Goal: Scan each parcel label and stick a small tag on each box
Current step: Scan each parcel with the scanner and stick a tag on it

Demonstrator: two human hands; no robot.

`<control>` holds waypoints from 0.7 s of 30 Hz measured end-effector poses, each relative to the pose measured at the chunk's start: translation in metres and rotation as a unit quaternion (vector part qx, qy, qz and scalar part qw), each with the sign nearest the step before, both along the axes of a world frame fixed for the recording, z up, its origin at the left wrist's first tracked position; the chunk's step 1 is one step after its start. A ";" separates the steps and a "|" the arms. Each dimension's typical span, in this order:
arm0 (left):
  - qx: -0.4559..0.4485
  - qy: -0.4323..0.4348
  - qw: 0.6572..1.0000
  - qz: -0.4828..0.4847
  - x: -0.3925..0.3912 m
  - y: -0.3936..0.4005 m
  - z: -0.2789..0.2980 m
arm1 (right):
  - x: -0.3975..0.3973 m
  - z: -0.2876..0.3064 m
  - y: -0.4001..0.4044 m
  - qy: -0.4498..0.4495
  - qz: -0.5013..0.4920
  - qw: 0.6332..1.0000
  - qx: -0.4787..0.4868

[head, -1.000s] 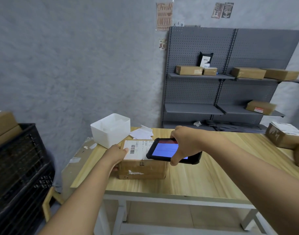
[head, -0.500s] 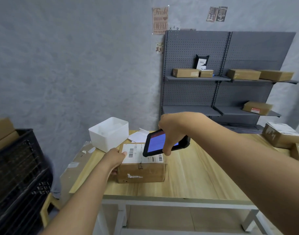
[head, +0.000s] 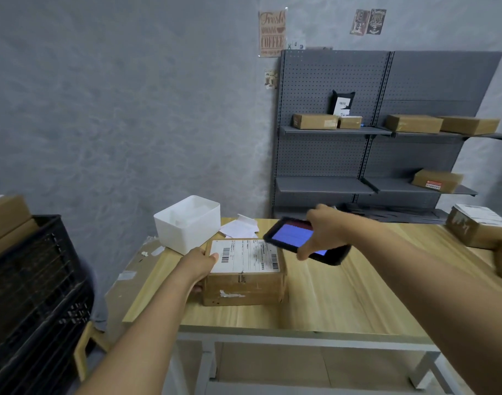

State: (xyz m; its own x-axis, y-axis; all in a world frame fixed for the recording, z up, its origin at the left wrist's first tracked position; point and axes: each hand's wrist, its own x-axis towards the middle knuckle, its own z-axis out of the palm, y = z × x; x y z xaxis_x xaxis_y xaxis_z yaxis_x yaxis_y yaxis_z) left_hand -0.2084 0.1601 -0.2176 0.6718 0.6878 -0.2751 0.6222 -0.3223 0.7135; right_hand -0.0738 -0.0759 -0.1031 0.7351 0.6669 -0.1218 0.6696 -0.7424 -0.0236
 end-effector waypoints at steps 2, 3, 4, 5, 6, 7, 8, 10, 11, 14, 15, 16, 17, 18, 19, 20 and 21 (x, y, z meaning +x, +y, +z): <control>0.000 0.001 1.000 0.000 0.000 0.001 0.000 | 0.015 -0.030 -0.017 0.040 -0.079 0.994 0.058; -0.001 0.003 1.000 0.000 0.000 0.001 0.001 | 0.020 -0.046 -0.025 0.057 -0.114 0.989 0.077; -0.002 0.004 1.000 -0.001 0.000 0.001 0.001 | 0.023 -0.062 -0.033 0.074 -0.144 0.983 0.088; -0.004 0.004 1.000 -0.001 0.000 0.001 0.001 | 0.026 -0.078 -0.039 0.088 -0.169 0.977 0.093; -0.008 0.001 1.000 -0.002 0.000 0.002 0.001 | 0.027 -0.093 -0.045 0.097 -0.189 0.973 0.093; -0.014 -0.006 1.000 -0.003 0.001 0.002 0.000 | 0.027 -0.107 -0.049 0.101 -0.204 0.969 0.091; -0.018 -0.013 1.000 -0.004 0.001 0.003 -0.001 | 0.026 -0.121 -0.053 0.101 -0.216 0.967 0.089; -0.019 -0.015 1.000 -0.008 0.002 0.004 -0.001 | 0.022 -0.142 -0.057 0.090 -0.230 0.966 0.080; -0.017 -0.011 1.000 -0.011 0.002 0.004 -0.002 | 0.021 -0.151 -0.058 0.079 -0.231 0.967 0.073; -0.021 -0.001 1.000 -0.016 0.003 0.005 -0.002 | 0.020 -0.162 -0.054 0.049 -0.224 0.972 0.058; -0.020 0.002 1.000 -0.018 0.004 0.006 -0.001 | 0.022 -0.163 -0.051 0.049 -0.219 0.973 0.049; -0.016 0.008 1.000 -0.020 0.004 0.006 0.000 | 0.025 -0.162 -0.049 0.057 -0.217 0.973 0.045; -0.011 0.017 1.000 -0.023 0.005 0.006 0.002 | 0.028 -0.161 -0.045 0.071 -0.216 0.972 0.049; -0.006 0.026 0.999 -0.026 0.005 0.007 0.003 | 0.032 -0.159 -0.042 0.086 -0.215 0.971 0.060; -0.003 0.035 0.999 -0.029 0.006 0.009 0.005 | 0.035 -0.157 -0.038 0.095 -0.210 0.970 0.075; -0.003 0.040 0.999 -0.034 0.006 0.011 0.007 | 0.038 -0.155 -0.034 0.100 -0.203 0.970 0.091; -0.007 0.042 0.998 -0.041 0.007 0.013 0.009 | 0.041 -0.152 -0.029 0.102 -0.194 0.970 0.107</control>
